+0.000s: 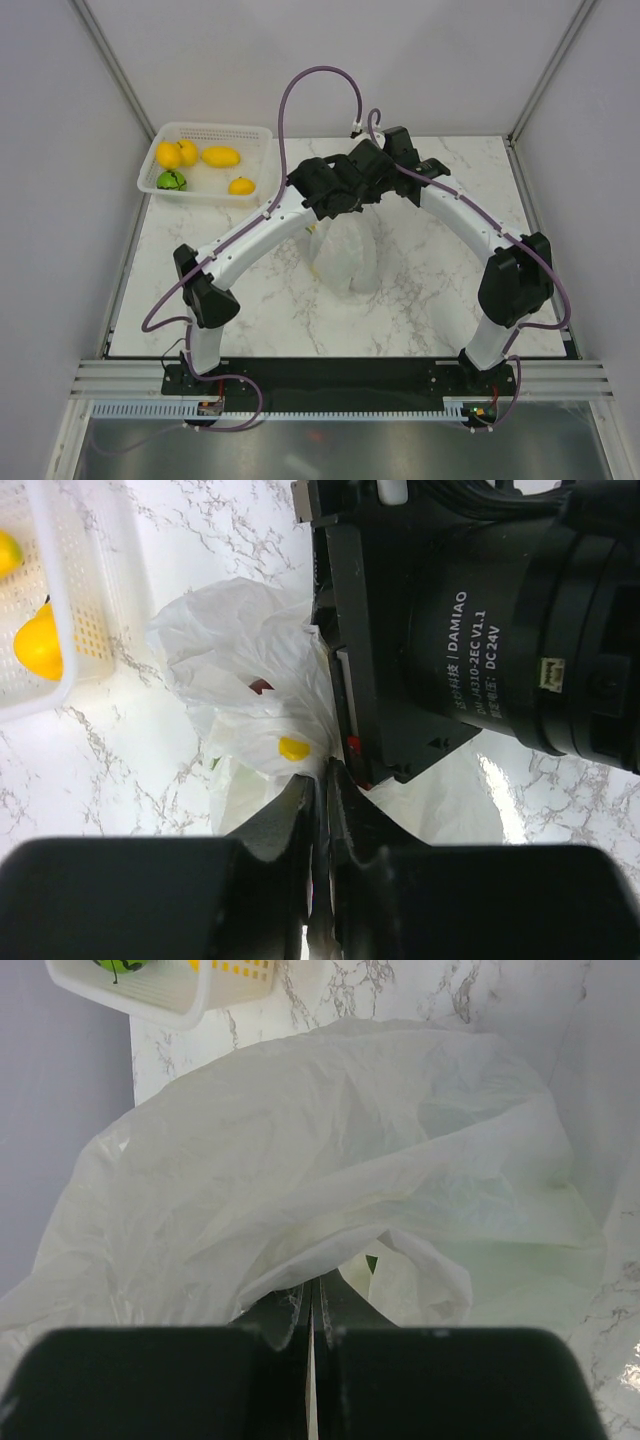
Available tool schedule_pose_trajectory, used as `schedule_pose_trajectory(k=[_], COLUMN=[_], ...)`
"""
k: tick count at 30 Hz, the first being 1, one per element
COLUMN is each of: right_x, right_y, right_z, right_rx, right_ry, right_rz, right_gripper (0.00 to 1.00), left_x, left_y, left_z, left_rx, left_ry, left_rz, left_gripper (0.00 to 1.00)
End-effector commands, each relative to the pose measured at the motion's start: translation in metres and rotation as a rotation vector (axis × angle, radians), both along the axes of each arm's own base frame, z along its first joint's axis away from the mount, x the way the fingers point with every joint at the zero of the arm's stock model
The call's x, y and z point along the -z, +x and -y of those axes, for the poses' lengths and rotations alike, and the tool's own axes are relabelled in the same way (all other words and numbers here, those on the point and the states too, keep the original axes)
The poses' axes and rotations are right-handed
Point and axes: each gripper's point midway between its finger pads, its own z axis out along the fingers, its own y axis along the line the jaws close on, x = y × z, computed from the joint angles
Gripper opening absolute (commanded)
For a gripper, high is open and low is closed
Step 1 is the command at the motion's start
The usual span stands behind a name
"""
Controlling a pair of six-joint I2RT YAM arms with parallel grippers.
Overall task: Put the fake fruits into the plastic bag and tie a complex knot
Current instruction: Tie the plastic bag at the center of the board.
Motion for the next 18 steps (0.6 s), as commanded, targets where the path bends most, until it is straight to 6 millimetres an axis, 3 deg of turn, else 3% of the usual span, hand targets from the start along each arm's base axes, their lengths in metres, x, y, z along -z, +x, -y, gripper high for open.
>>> schedule_pose_trajectory(k=[1, 5, 12, 18], right_x=[-0.024, -0.024, -0.023, -0.024], right_y=[0.001, 0.002, 0.003, 0.004], right_z=[-0.011, -0.011, -0.009, -0.011], right_rx=[-0.022, -0.017, -0.012, -0.013], right_ry=[0.056, 0.054, 0.049, 0.049], right_rz=[0.065, 0.065, 0.066, 0.071], right_gripper=[0.0, 0.0, 0.0, 0.0], left_x=[-0.032, -0.034, -0.038, -0.046], left_y=[-0.004, -0.007, -0.008, -0.011], left_z=[0.0, 0.001, 0.0, 0.001], left_rx=[-0.007, 0.0, 0.008, 0.017], left_ry=[-0.095, -0.11, -0.118, -0.153], left_rz=[0.061, 0.053, 0.057, 0.055], left_gripper=[0.17, 0.26, 0.51, 0.55])
